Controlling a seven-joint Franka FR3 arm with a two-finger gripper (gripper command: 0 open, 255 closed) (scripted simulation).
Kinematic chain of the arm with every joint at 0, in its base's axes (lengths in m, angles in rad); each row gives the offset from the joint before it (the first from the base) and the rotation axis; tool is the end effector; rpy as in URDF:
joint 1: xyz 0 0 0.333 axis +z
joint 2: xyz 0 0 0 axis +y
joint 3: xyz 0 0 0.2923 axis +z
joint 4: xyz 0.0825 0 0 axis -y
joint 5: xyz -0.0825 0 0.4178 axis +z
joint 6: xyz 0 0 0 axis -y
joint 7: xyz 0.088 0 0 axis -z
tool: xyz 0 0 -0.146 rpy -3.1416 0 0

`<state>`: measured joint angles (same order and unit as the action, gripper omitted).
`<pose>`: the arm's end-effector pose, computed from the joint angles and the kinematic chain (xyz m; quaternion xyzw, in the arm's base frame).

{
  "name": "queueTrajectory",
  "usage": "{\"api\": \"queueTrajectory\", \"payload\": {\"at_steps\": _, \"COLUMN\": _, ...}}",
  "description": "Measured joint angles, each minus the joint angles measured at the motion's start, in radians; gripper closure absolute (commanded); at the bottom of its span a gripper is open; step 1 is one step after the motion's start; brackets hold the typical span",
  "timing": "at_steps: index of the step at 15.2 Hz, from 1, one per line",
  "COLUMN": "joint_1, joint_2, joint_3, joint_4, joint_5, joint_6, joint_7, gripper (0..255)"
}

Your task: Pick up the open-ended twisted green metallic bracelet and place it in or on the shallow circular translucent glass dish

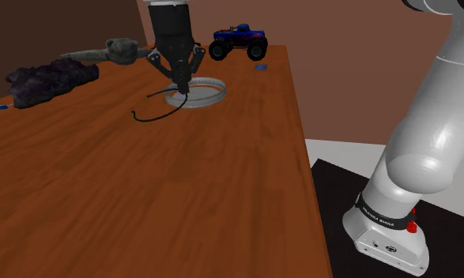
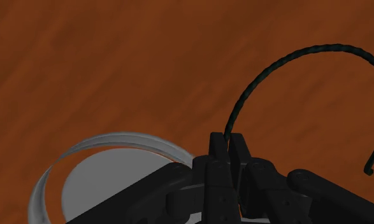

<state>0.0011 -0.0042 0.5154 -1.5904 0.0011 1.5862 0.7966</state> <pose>0.5114 0.2911 0.5554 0.9902 -0.1396 0.0001 0.0006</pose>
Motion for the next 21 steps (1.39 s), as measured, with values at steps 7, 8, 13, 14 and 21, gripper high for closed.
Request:
{"api": "queueTrajectory", "payload": {"at_steps": 7, "joint_1": -0.013, "joint_2": 0.017, "joint_3": -0.012, "joint_4": 0.093, "joint_5": -0.008, "joint_6": -0.078, "joint_7": -0.024, "gripper": 255}}
{"api": "queueTrajectory", "payload": {"at_steps": 8, "joint_1": -0.024, "joint_2": 0.019, "joint_3": -0.023, "joint_4": 0.097, "joint_5": -0.009, "joint_6": -0.080, "joint_7": -0.047, "gripper": 255}}
{"api": "queueTrajectory", "payload": {"at_steps": 13, "joint_1": -0.081, "joint_2": 0.026, "joint_3": -0.078, "joint_4": 0.122, "joint_5": -0.012, "joint_6": -0.099, "joint_7": -0.158, "gripper": 255}}
{"api": "queueTrajectory", "payload": {"at_steps": 14, "joint_1": -0.093, "joint_2": 0.028, "joint_3": -0.089, "joint_4": 0.126, "joint_5": -0.012, "joint_6": -0.101, "joint_7": -0.182, "gripper": 255}}
{"api": "queueTrajectory", "payload": {"at_steps": 21, "joint_1": -0.155, "joint_2": 0.087, "joint_3": -0.146, "joint_4": 0.195, "joint_5": -0.033, "joint_6": -0.114, "joint_7": -0.304, "gripper": 255}}
